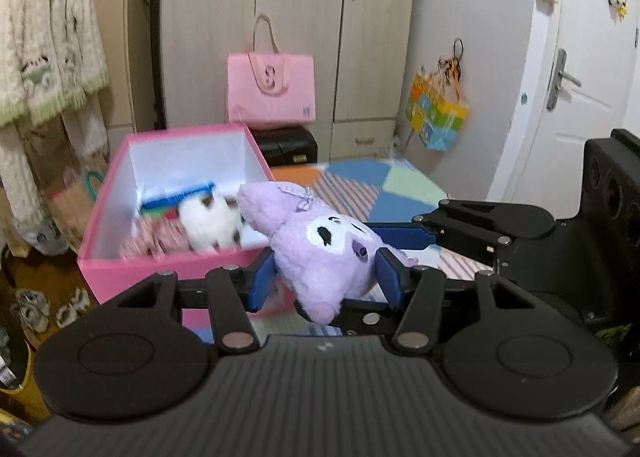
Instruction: Organize soft objects
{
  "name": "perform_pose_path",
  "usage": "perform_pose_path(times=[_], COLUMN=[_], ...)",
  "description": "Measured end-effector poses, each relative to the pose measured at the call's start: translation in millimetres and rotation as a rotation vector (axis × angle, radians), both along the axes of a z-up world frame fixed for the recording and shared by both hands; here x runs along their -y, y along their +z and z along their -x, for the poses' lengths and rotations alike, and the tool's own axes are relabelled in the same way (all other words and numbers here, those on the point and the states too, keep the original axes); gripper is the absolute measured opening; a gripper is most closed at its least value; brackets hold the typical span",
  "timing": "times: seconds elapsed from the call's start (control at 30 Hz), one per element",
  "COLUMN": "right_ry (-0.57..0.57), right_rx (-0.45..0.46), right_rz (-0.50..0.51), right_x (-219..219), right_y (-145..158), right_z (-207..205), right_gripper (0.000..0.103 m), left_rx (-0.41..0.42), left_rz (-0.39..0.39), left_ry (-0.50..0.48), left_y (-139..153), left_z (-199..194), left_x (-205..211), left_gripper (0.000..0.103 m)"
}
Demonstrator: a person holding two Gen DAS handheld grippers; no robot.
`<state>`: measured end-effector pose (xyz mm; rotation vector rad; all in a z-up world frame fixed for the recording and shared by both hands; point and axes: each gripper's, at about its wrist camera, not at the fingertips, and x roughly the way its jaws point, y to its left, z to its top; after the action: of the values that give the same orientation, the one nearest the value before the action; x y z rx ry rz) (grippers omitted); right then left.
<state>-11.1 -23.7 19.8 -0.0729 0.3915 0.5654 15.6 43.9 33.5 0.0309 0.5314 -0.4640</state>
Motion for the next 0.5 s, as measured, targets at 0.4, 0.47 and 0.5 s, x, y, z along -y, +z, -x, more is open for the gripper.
perform_pose_path(times=[0.4,0.47,0.5], right_ry=[-0.015,-0.007,-0.007], right_rx=[-0.019,-0.052,-0.068], right_rz=[-0.062,-0.076,-0.083], right_x=[-18.0,-20.1,-21.5], right_y=[40.9,40.5,39.2], right_z=[-72.7,-87.1,-92.7], right_gripper=[0.072,0.072,0.072], left_rx=[-0.002,-0.022,-0.035], left_rz=[0.037,0.056,0.064], left_ry=[0.075,0.083,0.085], left_y=[39.1,35.0,31.9], left_z=[-68.4,-81.4,-87.2], left_x=[-21.8,-28.3,-30.6], left_gripper=[0.053,0.053,0.053])
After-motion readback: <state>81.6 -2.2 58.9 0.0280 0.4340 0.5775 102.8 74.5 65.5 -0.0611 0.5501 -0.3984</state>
